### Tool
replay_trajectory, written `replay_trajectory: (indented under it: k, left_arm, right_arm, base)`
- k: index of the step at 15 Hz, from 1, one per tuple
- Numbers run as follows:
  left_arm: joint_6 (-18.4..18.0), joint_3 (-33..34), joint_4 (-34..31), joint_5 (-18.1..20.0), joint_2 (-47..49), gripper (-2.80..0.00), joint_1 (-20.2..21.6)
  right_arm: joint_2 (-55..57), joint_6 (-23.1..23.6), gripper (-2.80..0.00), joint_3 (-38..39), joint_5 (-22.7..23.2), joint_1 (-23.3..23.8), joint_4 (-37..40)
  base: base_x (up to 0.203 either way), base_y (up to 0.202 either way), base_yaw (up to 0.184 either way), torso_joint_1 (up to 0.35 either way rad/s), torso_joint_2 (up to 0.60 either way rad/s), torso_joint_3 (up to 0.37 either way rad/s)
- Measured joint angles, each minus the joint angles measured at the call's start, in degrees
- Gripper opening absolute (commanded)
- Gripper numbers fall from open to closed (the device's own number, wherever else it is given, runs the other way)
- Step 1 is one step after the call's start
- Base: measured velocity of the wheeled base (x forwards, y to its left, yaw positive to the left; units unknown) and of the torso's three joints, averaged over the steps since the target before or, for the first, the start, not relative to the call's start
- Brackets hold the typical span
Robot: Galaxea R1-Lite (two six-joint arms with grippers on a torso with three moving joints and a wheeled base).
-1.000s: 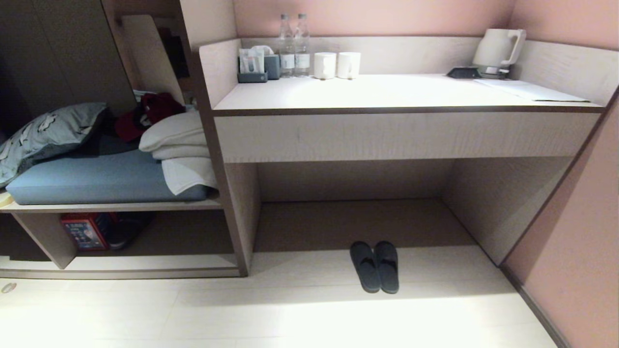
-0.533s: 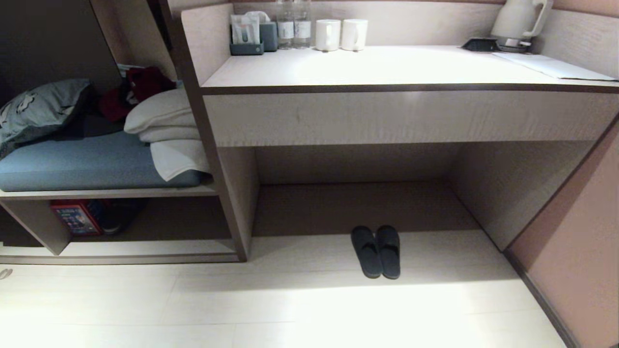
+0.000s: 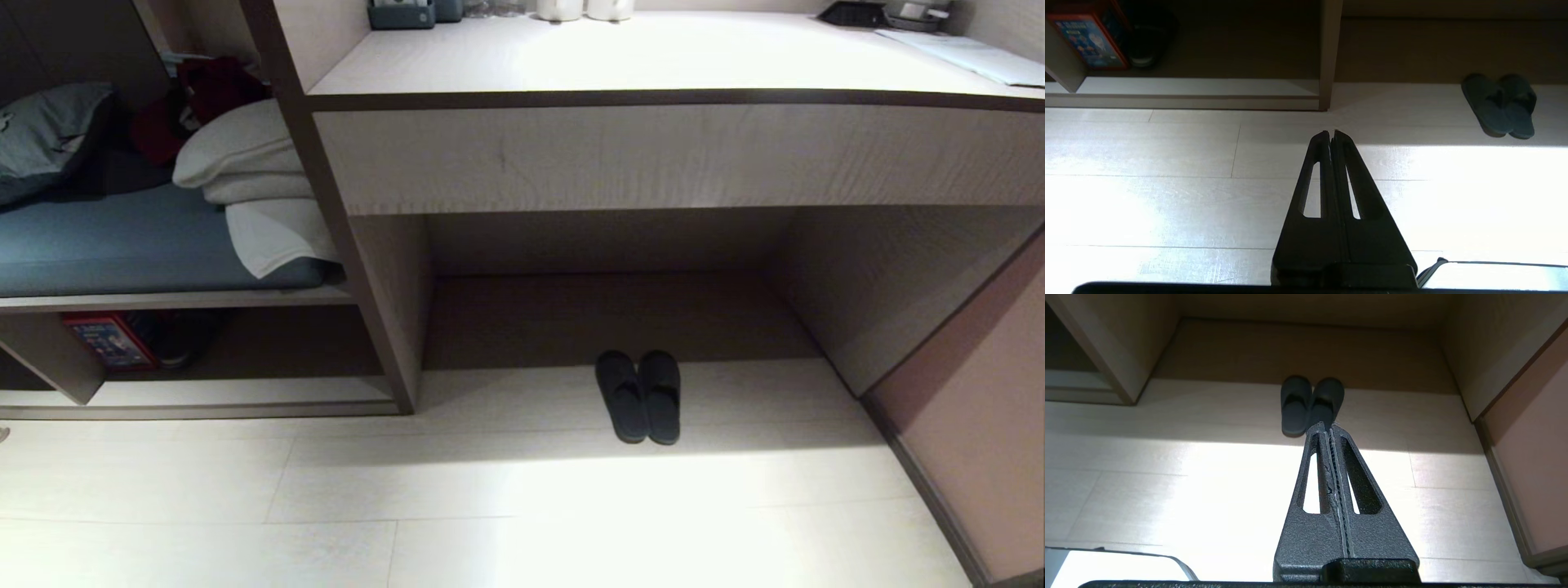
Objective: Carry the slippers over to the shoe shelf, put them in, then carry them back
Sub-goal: Pick up the slippers on the floor
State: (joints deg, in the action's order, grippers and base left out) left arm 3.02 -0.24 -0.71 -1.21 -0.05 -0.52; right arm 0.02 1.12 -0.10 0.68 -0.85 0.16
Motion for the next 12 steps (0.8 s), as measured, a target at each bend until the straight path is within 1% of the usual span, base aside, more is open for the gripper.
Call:
replay_trajectory:
  k: [12]
  left_arm:
    - [0.0,0.0,0.0,0.0,0.0,-2.8,0.0]
  right_arm:
    - [0.0,0.0,-2.8,0.0,0.0,0.0,0.0]
  base:
    - [0.0,0.0,0.0,0.004,0.0,-0.197]
